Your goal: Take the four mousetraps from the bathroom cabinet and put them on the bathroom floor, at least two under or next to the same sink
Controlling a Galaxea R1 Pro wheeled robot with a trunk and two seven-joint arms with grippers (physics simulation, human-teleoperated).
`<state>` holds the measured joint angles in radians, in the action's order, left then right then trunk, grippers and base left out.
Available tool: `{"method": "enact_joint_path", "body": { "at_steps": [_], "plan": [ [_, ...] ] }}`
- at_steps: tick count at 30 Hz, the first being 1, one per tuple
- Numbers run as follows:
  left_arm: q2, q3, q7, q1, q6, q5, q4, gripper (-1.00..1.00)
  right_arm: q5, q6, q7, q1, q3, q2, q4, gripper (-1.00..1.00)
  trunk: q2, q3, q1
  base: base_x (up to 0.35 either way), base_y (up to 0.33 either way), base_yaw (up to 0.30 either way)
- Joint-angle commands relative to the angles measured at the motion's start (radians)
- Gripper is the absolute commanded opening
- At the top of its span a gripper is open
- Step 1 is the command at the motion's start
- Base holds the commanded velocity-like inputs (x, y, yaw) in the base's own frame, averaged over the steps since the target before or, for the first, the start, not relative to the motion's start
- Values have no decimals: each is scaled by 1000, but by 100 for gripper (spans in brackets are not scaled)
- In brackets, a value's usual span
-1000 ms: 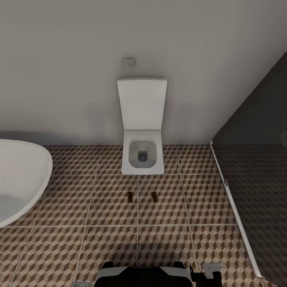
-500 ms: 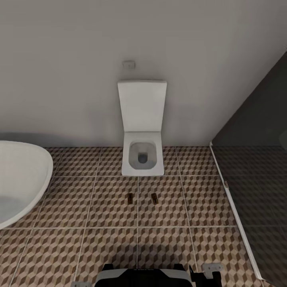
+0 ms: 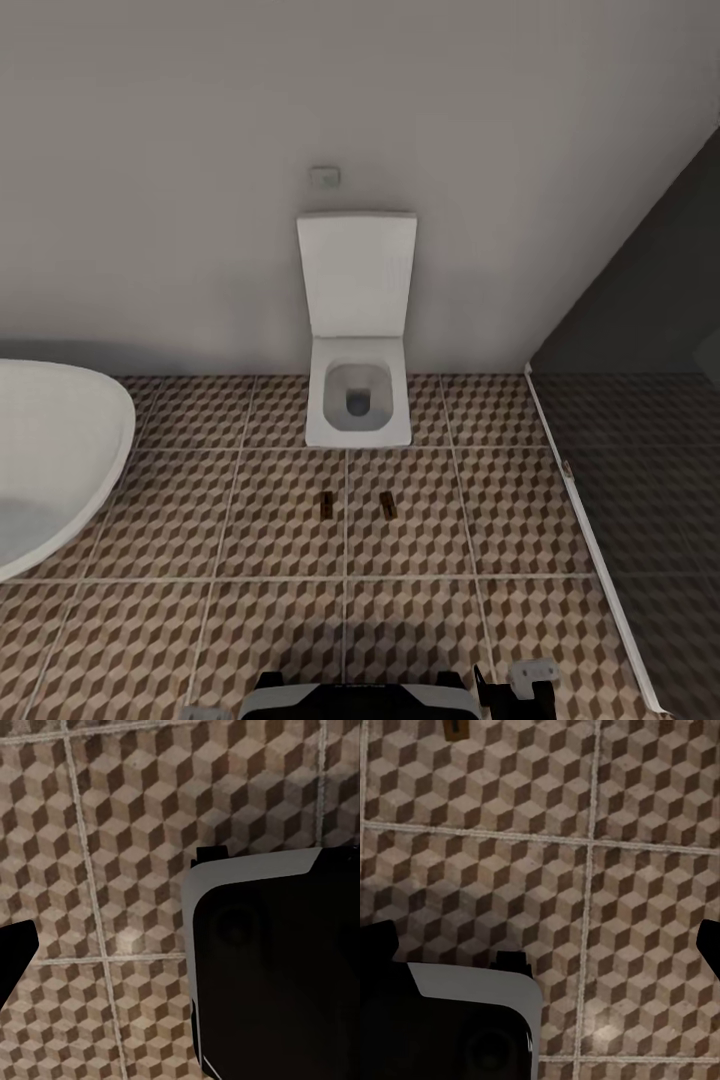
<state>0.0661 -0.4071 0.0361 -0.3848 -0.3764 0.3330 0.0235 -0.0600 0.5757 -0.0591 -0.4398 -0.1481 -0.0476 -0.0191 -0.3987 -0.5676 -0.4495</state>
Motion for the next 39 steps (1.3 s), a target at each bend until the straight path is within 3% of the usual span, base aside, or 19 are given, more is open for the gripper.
{"method": "enact_joint_path", "body": {
  "at_steps": [1,39],
  "plan": [
    [0,-9,4,0,-3,4,0,100,-6,3,-4,0,-9,0,1,100,-1,1,-1,0,0,0],
    [0,-9,4,0,-2,4,0,100,-6,3,-5,0,-10,3,1,100,-1,62,-1,0,0,0]
  ]
}}
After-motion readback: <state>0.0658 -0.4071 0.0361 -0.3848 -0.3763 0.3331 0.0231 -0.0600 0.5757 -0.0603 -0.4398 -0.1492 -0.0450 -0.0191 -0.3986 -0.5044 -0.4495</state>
